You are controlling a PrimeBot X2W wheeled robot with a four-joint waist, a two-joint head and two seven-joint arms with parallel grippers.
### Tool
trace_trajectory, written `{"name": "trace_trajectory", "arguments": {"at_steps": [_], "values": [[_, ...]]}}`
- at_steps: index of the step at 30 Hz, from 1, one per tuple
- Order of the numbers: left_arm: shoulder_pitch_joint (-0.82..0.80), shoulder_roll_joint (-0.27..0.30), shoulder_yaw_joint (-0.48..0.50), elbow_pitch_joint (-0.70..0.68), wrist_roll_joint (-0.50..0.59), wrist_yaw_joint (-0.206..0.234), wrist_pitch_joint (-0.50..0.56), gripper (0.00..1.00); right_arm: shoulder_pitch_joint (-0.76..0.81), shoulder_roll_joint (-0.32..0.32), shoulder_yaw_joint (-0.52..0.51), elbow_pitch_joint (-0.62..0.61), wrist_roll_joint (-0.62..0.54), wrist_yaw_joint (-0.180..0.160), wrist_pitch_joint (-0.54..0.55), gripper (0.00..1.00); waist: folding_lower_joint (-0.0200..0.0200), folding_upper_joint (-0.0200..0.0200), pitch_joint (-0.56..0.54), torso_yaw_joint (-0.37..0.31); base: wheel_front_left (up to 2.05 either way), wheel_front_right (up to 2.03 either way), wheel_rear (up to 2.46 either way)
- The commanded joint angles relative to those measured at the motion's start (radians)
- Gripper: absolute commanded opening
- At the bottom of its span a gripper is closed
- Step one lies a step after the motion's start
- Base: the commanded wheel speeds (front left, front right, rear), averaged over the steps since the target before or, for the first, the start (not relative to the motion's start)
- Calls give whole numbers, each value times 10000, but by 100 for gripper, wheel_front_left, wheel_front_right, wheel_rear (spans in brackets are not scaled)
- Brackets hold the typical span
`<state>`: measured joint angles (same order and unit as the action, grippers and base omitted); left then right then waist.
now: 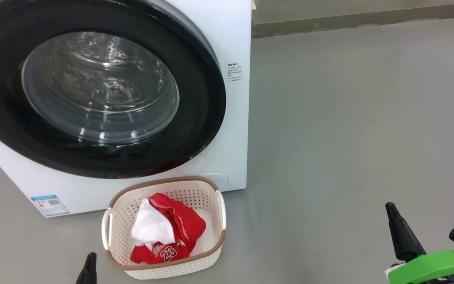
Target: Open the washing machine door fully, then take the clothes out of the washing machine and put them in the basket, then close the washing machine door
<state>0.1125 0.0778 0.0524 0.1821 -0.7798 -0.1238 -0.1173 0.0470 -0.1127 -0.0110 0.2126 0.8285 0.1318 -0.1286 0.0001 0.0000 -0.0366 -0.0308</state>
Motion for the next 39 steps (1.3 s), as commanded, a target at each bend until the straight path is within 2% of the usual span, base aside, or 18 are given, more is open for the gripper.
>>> {"name": "trace_trajectory", "arguments": {"at_steps": [1,39], "values": [[-540,49,200,-173,-292,-26,57,0,-575,-79,-35,-209,336,-4,88,0,-1,0,9,7,0,0,0],[-1328,-104,401,207,-4067,-46,1124,0,-1034,241,-491,41,3875,-8,1178,0,-1,0,192,149,0,0,0]]}}
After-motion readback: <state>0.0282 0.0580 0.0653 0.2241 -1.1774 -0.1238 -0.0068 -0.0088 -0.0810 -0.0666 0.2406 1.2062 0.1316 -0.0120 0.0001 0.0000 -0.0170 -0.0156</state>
